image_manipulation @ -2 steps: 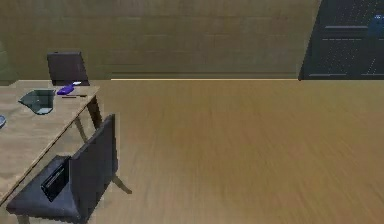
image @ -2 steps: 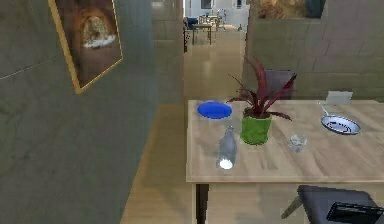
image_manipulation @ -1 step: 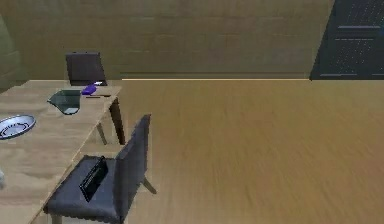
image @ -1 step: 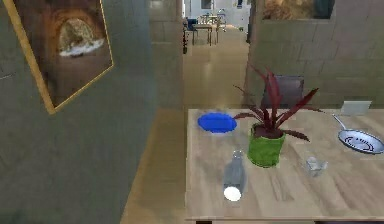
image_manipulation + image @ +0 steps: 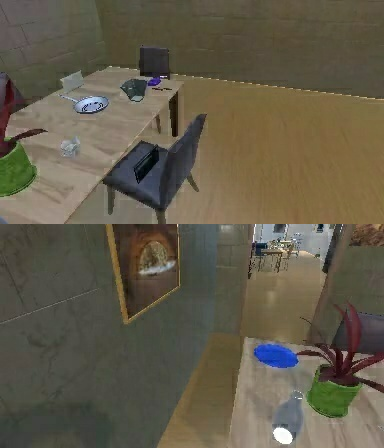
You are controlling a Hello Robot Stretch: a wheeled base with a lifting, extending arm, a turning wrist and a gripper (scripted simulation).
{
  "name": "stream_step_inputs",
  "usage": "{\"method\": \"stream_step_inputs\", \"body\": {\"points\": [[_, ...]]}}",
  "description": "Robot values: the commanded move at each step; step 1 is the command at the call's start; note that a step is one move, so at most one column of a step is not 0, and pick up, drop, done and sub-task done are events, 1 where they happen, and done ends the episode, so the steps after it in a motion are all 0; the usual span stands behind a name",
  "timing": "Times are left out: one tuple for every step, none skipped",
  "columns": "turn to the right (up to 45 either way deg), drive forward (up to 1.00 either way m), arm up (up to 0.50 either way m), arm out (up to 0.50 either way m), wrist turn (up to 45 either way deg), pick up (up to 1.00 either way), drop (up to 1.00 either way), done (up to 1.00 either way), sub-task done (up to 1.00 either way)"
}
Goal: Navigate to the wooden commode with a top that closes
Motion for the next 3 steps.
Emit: {"method": "stream_step_inputs", "body": {"points": [[0.0, 0.45, 0.0, 0.0, 0.0, 0.0, 0.0, 0.0, 0.0], [9.0, 0.0, 0.0, 0.0, 0.0, 0.0, 0.0, 0.0, 0.0], [0.0, 1.0, 0.0, 0.0, 0.0, 0.0, 0.0, 0.0, 0.0]]}}
